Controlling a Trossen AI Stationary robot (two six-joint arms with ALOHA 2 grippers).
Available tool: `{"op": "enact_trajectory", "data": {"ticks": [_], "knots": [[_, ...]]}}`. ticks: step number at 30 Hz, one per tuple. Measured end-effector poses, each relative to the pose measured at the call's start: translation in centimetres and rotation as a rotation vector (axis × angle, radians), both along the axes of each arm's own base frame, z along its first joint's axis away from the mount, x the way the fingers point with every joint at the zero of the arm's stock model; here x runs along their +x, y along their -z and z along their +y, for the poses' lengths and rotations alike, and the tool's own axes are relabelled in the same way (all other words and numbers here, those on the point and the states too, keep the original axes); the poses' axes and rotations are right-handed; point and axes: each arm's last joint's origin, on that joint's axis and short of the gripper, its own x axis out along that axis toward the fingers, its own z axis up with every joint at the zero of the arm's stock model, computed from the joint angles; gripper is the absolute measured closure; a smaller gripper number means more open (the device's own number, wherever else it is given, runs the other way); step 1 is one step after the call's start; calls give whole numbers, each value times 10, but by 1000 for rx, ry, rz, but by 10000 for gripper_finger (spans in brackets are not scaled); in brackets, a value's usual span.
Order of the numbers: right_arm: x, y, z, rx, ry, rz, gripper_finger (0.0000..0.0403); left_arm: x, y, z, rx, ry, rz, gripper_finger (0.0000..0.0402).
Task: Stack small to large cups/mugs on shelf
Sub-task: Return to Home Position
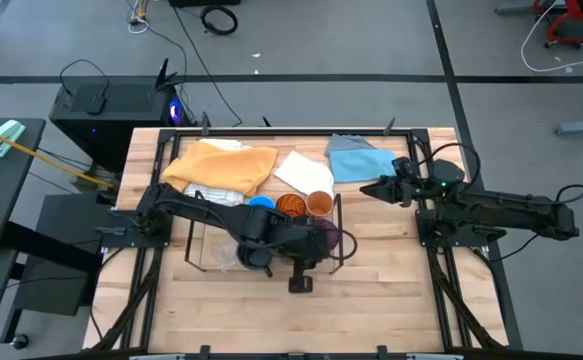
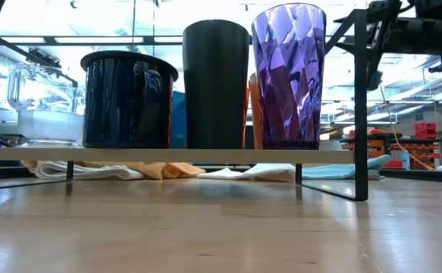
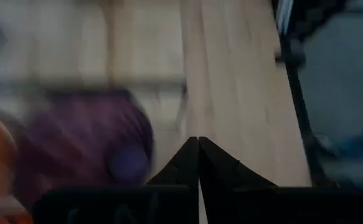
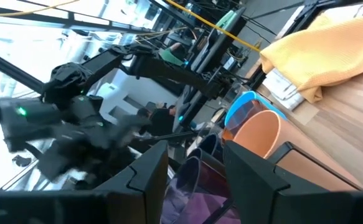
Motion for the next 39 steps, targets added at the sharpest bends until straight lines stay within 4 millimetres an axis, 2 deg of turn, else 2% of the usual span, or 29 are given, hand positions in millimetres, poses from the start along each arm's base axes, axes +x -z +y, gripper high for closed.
{"op": "enact_trajectory", "data": {"ticks": [2,4,6,8,11,13,16,19,22,25,31,39], "knots": [[-1,-1,0,-1,-1,-8,243,3,-17,-5,40,23,-167,392],[-2,-2,1,-1,-3,-17,243,2,-43,-8,80,36,-354,392],[-4,-3,2,-5,-7,-29,243,-1,-72,-5,94,27,-556,388],[-5,-5,2,-3,-10,-37,243,0,-92,7,82,-11,-708,385],[-6,-7,2,4,-15,-56,243,4,-106,29,43,-63,-865,388],[-7,-8,3,5,-17,-66,243,9,-105,42,-19,-48,-947,393],[-8,-9,3,5,-18,-77,243,16,-96,56,-144,25,-1082,396],[-9,-10,3,11,-19,-79,243,21,-72,65,-225,59,-1163,390],[-9,-10,3,12,-20,-79,243,14,-48,75,-239,14,-1173,386],[-9,-10,3,27,-21,-79,243,-8,-32,88,-251,-33,-1206,393],[-9,-10,3,30,-17,-80,243,-73,-13,110,-220,-144,-1312,389],[-9,-10,3,39,4,-82,243,-136,29,116,-195,-187,-1201,396]]}}
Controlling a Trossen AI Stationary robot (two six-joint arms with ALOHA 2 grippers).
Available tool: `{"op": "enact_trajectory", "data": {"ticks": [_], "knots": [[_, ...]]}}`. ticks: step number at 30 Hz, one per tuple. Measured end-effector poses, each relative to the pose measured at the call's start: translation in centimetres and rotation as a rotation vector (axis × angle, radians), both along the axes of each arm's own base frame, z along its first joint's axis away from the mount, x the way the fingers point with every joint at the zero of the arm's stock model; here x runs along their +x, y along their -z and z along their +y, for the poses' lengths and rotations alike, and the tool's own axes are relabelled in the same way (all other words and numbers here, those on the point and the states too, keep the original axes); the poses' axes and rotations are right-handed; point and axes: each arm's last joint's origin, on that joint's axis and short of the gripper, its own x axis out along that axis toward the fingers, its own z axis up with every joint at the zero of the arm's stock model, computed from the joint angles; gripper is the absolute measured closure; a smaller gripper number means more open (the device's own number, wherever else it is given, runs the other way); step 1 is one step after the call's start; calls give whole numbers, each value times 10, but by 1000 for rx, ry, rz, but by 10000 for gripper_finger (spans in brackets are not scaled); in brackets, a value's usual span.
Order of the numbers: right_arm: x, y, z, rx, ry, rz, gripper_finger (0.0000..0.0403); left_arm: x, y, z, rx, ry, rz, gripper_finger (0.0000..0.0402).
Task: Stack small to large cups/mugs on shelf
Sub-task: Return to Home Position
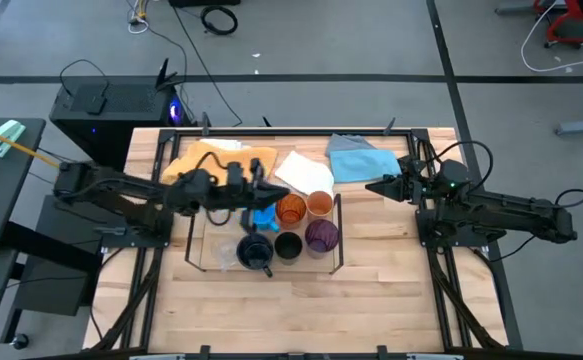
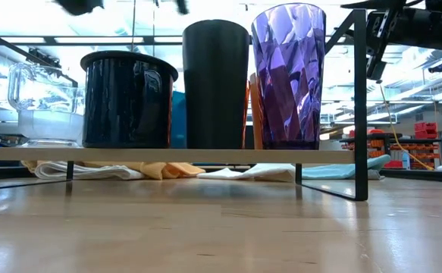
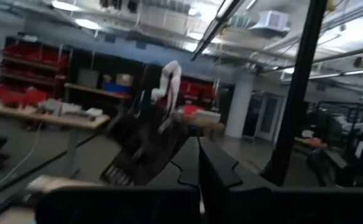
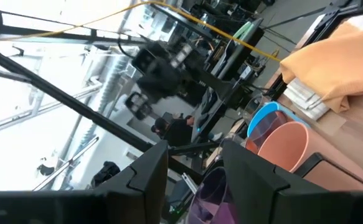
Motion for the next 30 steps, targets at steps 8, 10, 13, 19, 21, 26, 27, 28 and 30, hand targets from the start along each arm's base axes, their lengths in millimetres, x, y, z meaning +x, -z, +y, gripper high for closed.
{"op": "enact_trajectory", "data": {"ticks": [8,10,13,19,21,26,27,28,30], "knots": [[0,0,-1,22,29,-4,243,-51,28,1,-31,-27,30,383],[0,0,-1,26,41,-7,243,-61,33,2,-32,-32,29,390],[0,-1,-2,32,61,-11,243,-76,40,3,-32,-39,22,396],[0,-1,-2,57,78,-13,243,-101,57,5,-40,-49,16,381],[0,-1,-3,61,82,-14,243,-107,64,5,-43,-57,14,382],[0,-1,-3,77,91,-15,243,-127,78,6,-49,-62,-36,396],[0,-1,-3,78,91,-15,243,-131,82,7,-50,-63,-45,396],[0,-1,-3,79,91,-15,243,-135,85,7,-54,-73,-51,394],[0,-1,-3,82,91,-15,243,-141,91,8,-59,-84,-60,386]]}}
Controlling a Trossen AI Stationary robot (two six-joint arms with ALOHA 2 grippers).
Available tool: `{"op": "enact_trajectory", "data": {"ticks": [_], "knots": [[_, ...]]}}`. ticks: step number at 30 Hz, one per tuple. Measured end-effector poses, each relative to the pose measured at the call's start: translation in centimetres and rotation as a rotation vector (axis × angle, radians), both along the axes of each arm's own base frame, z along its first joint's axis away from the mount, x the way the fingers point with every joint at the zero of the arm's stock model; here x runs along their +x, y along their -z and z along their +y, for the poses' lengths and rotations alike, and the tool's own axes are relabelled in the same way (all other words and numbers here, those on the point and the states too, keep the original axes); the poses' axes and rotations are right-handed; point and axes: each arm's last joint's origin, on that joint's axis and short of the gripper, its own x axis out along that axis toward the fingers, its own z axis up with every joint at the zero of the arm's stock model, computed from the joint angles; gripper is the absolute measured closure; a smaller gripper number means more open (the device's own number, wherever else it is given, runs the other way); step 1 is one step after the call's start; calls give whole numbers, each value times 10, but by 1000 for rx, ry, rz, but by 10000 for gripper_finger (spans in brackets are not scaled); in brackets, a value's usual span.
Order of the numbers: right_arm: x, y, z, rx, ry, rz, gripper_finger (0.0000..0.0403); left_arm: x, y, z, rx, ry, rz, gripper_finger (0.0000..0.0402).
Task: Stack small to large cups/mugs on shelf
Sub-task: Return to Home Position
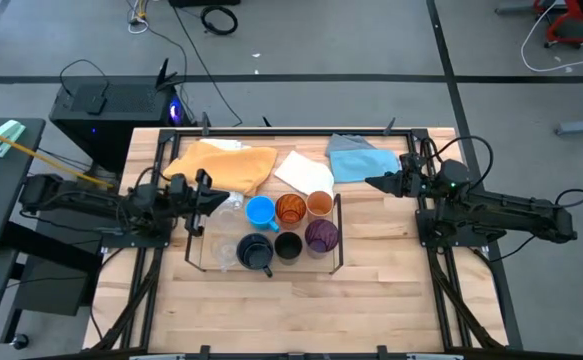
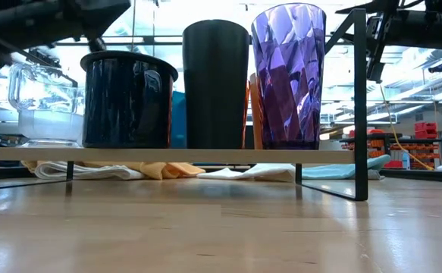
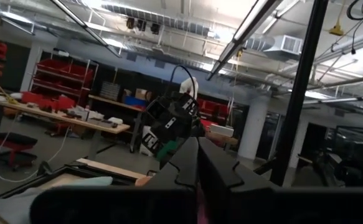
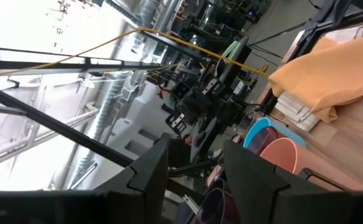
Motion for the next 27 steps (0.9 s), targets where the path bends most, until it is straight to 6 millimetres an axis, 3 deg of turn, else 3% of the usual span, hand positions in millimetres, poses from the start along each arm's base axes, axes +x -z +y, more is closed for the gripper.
{"op": "enact_trajectory", "data": {"ticks": [8,19,23,27], "knots": [[0,0,0,6,16,-1,243,-17,17,-1,32,11,-2,395],[0,0,-1,13,41,-2,243,-22,24,-8,132,40,98,393],[0,0,-1,12,43,-2,243,-23,33,-8,97,61,197,393],[0,0,-1,12,43,2,243,-27,32,-8,103,58,187,383]]}}
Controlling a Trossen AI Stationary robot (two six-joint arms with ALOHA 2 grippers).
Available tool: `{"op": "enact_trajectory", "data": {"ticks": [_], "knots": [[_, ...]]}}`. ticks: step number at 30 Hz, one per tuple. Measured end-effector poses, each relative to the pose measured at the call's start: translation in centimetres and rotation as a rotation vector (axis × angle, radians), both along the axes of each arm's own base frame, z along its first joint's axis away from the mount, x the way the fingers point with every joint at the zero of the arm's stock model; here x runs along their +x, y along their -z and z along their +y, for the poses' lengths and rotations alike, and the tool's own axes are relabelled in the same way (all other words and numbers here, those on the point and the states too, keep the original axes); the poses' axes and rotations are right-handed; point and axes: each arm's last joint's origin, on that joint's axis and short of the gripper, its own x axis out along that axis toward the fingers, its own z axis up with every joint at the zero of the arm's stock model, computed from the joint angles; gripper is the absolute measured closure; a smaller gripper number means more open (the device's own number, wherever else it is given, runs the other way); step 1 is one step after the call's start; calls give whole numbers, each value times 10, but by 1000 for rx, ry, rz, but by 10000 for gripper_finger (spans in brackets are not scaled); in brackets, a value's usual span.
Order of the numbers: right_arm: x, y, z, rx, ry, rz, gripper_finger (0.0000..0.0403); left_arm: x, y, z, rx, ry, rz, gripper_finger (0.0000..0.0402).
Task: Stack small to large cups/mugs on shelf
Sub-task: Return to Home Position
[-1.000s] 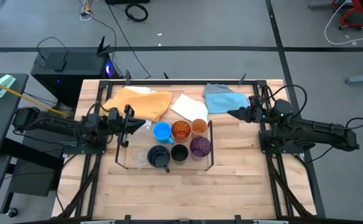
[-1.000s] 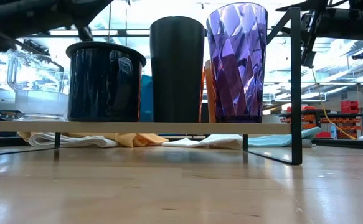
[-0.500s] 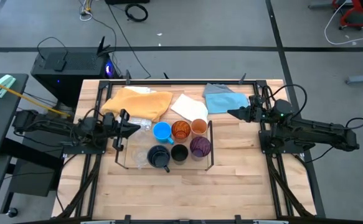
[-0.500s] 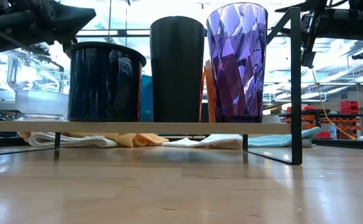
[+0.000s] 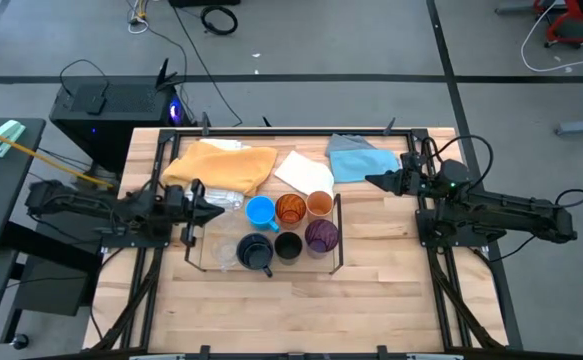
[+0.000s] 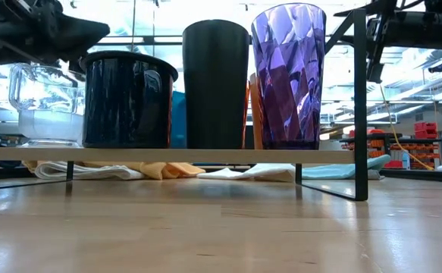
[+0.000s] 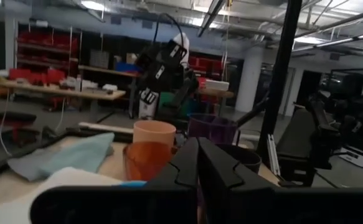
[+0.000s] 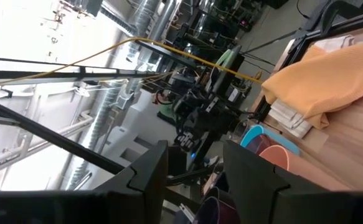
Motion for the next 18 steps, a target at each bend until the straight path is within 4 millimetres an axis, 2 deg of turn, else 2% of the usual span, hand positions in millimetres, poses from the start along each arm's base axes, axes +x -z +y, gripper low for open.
{"op": "enact_trajectory", "data": {"ticks": [6,9,13,18], "knots": [[0,1,0,4,0,11,243,-6,3,1,18,-1,31,396],[0,1,0,4,0,11,243,-10,3,1,16,2,32,389],[0,1,0,4,0,11,243,-15,2,2,14,1,20,381],[0,2,0,4,1,21,243,-22,-2,2,17,11,-40,395]]}}
